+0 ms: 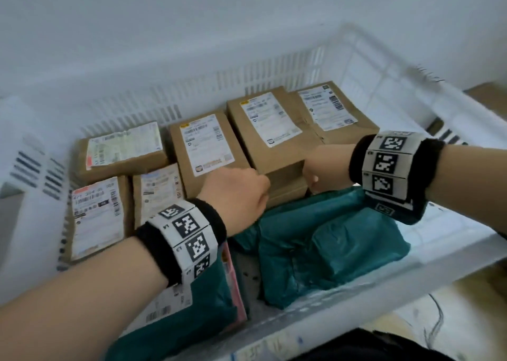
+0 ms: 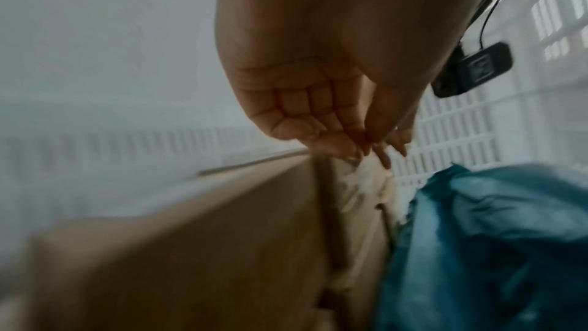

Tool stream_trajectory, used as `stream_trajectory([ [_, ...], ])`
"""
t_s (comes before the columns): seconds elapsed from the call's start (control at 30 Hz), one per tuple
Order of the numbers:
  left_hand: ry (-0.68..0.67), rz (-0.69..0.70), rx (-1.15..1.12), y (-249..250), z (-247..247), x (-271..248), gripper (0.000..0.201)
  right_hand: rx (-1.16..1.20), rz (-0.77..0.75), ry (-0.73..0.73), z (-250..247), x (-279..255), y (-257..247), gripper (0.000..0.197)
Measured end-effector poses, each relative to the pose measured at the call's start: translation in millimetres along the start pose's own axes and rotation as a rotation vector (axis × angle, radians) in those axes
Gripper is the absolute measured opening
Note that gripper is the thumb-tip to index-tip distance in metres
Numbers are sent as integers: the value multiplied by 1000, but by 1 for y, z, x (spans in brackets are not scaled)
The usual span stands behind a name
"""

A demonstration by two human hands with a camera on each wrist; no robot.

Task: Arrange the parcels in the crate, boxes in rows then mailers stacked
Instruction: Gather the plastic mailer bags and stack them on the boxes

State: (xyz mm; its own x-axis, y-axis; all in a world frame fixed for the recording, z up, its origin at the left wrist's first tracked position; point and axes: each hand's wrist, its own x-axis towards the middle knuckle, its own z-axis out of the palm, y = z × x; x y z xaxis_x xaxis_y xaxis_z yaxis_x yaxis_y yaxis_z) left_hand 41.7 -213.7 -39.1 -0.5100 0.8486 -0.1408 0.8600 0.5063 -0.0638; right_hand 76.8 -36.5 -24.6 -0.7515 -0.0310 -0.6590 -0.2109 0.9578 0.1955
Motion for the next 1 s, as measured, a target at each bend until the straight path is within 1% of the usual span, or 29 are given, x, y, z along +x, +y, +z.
stream_trajectory([
  [0.07,-125,131,-64,25,8,13,26,16,29,-3,8,-3,12,36],
  [0.13,-275,267,-122,48,22,27,34,38,57,-14,12,-5,23,39],
  [0.17,-314,334,-138,58,31,32,42,57,65,-20,13,-5,27,41],
  [0.23,-330,430,-133,77,48,40,57,114,76,-10,14,-3,35,41],
  [0.3,-364,456,-110,92,62,45,69,173,80,17,11,-1,40,39],
  [0.37,-418,451,-74,105,70,51,81,247,71,45,10,2,47,39],
  [0.47,-419,422,1,117,74,58,95,365,55,35,9,6,53,35],
  [0.6,-406,328,41,130,82,65,114,360,69,23,13,11,54,31],
  [0.7,-419,270,-43,132,87,65,120,334,70,22,14,15,54,24],
  [0.8,-467,169,-156,129,85,66,119,322,70,22,15,15,55,28],
  [0.83,-478,127,-187,127,83,67,116,324,74,23,14,14,55,29],
  [0.9,-500,75,-240,121,80,71,100,356,80,35,14,12,56,26],
  [1.0,-551,87,-269,112,76,74,77,424,91,47,14,7,55,32],
])
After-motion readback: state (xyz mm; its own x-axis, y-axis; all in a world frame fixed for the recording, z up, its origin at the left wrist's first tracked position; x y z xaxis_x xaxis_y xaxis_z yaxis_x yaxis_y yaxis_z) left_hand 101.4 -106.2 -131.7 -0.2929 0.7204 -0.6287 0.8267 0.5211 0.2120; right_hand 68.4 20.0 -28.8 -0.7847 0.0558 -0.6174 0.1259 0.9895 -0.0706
